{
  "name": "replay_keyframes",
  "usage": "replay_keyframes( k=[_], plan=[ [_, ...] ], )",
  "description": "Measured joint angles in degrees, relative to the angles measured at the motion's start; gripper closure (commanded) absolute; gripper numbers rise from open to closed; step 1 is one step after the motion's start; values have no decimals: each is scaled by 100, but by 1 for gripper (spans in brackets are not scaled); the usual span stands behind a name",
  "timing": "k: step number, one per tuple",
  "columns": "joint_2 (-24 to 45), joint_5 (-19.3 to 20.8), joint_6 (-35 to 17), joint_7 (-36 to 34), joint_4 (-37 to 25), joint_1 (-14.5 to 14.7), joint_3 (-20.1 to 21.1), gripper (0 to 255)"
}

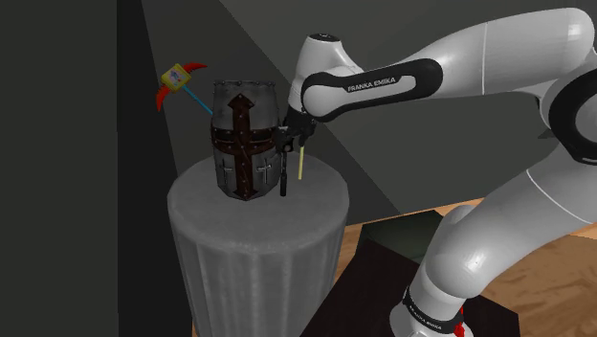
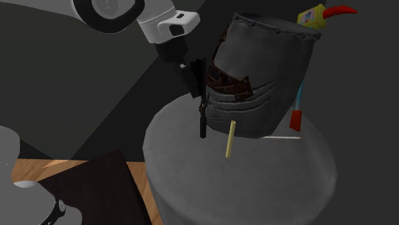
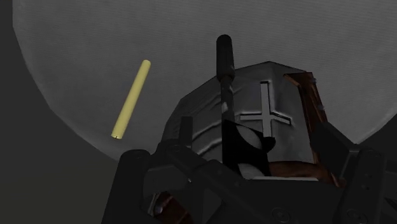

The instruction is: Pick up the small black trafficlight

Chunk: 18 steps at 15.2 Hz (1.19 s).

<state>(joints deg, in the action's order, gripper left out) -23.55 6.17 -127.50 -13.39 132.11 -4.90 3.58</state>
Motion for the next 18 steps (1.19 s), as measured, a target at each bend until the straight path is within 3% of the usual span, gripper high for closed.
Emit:
replay_keyframes(
  k=[1,11,18],
  plan=[
    [9,3,-32,4,21,-3,-5,255],
    [13,7,-62,1,40,-6,-7,255],
    [-23,-29,419,50,-403,8,-6,255]
  ],
)
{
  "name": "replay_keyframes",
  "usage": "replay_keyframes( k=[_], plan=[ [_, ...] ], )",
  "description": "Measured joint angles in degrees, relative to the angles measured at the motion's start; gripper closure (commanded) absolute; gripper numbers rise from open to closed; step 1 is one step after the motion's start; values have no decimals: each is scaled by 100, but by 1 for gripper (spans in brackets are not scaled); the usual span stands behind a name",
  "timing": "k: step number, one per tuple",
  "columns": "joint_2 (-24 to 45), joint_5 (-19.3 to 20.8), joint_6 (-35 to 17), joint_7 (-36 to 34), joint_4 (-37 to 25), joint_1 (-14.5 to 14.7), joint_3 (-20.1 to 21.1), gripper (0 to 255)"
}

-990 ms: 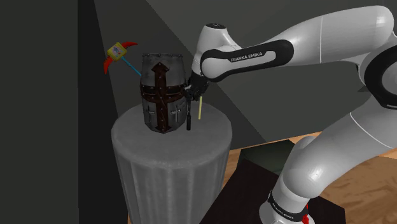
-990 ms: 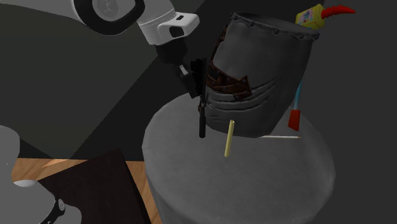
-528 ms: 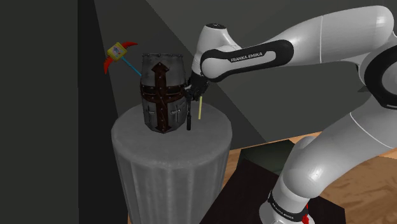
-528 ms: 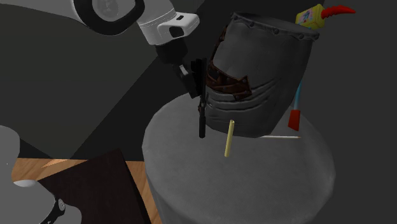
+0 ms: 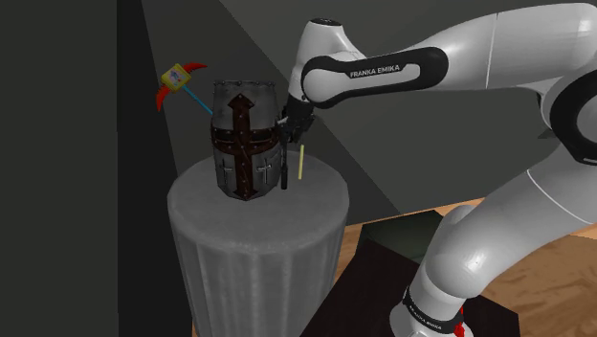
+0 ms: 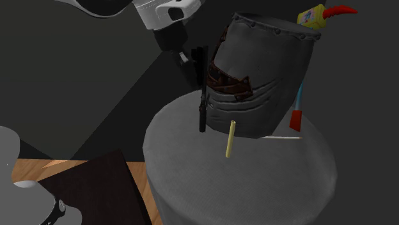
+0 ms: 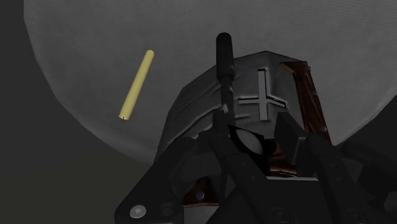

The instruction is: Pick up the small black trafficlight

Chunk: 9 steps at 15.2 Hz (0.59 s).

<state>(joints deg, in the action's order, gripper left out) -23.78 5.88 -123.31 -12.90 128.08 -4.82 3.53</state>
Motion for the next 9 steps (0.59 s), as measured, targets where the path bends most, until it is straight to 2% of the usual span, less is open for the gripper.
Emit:
replay_keyframes(
  k=[9],
  plan=[
    [9,-35,638,85,-651,3,-15,255]
  ],
)
